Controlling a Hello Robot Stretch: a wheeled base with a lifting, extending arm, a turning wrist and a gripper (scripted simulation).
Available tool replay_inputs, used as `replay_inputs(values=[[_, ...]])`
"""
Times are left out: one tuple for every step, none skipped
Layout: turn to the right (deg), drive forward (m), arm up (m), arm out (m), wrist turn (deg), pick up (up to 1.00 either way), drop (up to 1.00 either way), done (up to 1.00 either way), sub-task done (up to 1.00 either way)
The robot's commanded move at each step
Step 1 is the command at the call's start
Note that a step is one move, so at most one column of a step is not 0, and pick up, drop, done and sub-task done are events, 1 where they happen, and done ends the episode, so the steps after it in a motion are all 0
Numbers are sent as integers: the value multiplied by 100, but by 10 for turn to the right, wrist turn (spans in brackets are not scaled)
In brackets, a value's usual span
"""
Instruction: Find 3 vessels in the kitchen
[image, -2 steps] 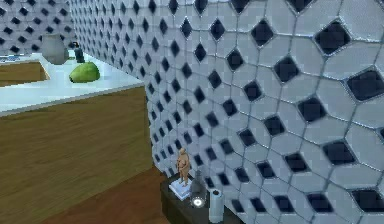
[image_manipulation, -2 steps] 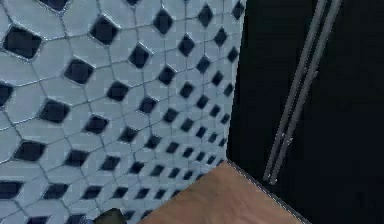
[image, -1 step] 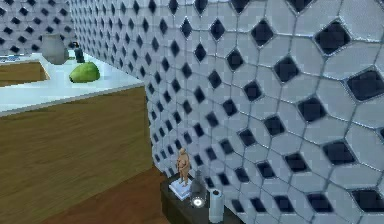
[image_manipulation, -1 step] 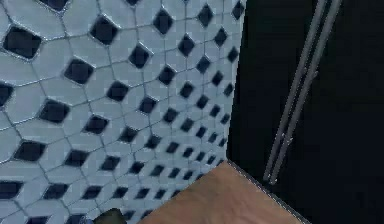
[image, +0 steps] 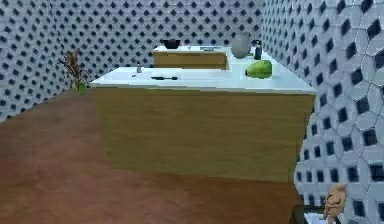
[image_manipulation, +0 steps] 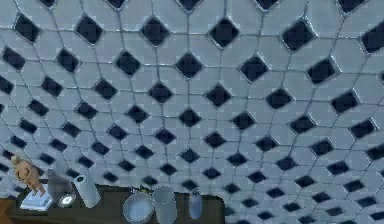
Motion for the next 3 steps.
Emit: replay_inputs(values=[[-420, 0, 0, 0, 0, 0, 0, 0, 0], [0, 100, 0, 0, 0, 0, 0, 0, 0], [-30, 0, 0, 0, 0, 0, 0, 0, 0]])
